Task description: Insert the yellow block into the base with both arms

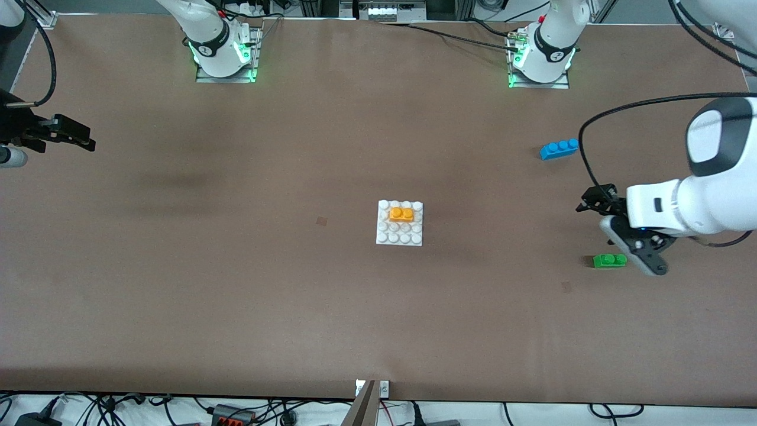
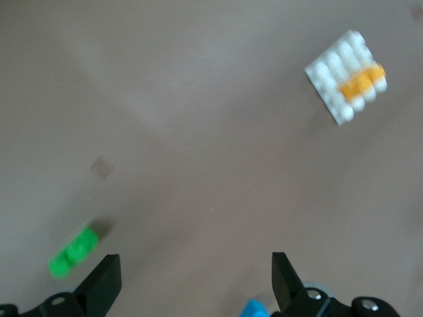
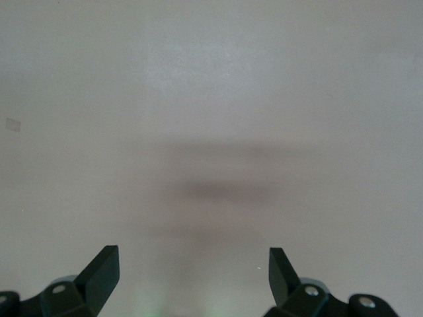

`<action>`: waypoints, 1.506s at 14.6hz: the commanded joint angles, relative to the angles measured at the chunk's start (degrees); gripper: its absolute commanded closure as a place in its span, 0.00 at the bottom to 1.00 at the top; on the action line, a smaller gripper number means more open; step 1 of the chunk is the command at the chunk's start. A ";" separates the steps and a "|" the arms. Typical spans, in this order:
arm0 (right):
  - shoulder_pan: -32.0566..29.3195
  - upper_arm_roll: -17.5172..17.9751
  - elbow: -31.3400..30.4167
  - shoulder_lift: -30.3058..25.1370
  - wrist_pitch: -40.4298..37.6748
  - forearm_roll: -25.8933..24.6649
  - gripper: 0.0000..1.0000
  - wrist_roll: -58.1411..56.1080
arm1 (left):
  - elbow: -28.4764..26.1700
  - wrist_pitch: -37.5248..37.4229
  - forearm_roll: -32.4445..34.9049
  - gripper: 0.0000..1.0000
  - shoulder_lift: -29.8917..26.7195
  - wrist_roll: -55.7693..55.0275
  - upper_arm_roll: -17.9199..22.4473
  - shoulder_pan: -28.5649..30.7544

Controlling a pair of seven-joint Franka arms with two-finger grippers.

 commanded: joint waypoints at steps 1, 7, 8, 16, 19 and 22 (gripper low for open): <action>-0.39 0.27 1.04 0.41 -0.59 -0.43 0.00 -0.42 | -5.44 -0.14 -1.02 0.00 -8.46 -17.61 1.09 -0.62; 0.14 0.88 1.04 -0.11 -0.77 -0.34 0.00 0.46 | -8.43 -2.93 -0.58 0.00 -15.50 -37.89 5.48 -0.62; 0.05 0.80 1.13 -0.03 -0.34 -0.51 0.00 0.37 | -8.52 -3.65 -0.05 0.00 -15.77 -38.15 5.75 -0.62; -0.30 0.53 1.48 0.32 2.39 -1.04 0.00 0.37 | -9.31 -8.67 5.84 0.00 -18.06 -38.25 6.11 -0.97; -0.30 0.53 1.48 0.32 2.57 -1.22 0.00 0.37 | -9.14 -10.07 5.75 0.00 -18.15 -39.12 5.41 -1.32; -0.39 0.45 1.48 0.32 2.57 -0.78 0.00 0.37 | -8.96 -9.46 5.05 0.00 -18.15 -43.69 5.31 -2.03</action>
